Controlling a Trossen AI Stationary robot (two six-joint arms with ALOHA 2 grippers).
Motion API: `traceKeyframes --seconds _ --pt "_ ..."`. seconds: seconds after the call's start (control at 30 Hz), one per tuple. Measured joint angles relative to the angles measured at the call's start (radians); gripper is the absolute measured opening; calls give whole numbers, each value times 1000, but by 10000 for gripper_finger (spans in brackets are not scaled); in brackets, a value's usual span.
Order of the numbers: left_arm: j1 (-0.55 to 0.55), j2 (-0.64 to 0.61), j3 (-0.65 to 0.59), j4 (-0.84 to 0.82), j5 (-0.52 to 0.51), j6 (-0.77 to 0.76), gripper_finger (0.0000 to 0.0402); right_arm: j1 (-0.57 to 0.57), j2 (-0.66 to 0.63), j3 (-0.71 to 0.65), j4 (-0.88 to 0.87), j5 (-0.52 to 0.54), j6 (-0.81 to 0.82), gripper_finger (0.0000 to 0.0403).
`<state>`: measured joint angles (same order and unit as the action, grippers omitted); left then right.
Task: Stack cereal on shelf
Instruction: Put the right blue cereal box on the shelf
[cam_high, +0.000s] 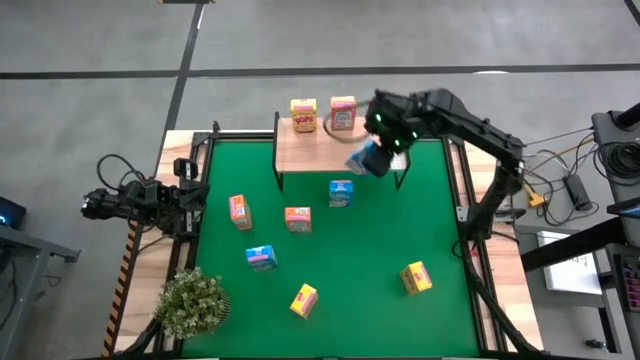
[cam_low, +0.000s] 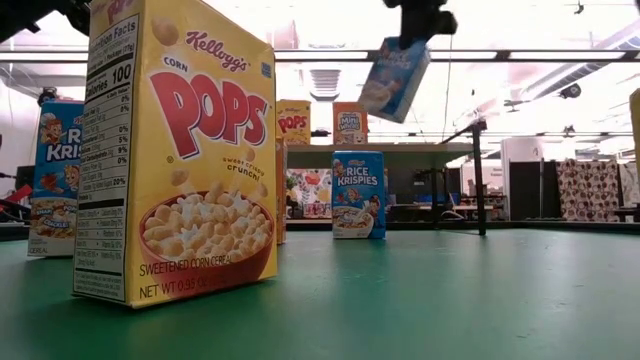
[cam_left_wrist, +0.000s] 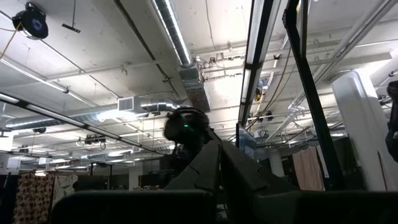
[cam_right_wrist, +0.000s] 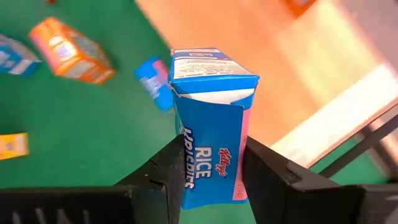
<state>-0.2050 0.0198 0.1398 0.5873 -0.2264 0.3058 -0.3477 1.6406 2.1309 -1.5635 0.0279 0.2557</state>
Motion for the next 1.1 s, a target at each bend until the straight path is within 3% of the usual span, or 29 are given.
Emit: traceKeyframes --seconds 0.23,0.5,0.7,1.1 --pt "0 0 0 0 0 0 0 -181 104 182 -4 2 -202 127" --pt "0 0 0 -7 0 0 0 -332 104 184 -9 10 -442 127" --pt "0 0 0 -9 0 0 0 -351 115 153 -9 125 -633 127" --pt "0 0 0 -8 0 20 0 -311 125 84 -8 129 -818 127"
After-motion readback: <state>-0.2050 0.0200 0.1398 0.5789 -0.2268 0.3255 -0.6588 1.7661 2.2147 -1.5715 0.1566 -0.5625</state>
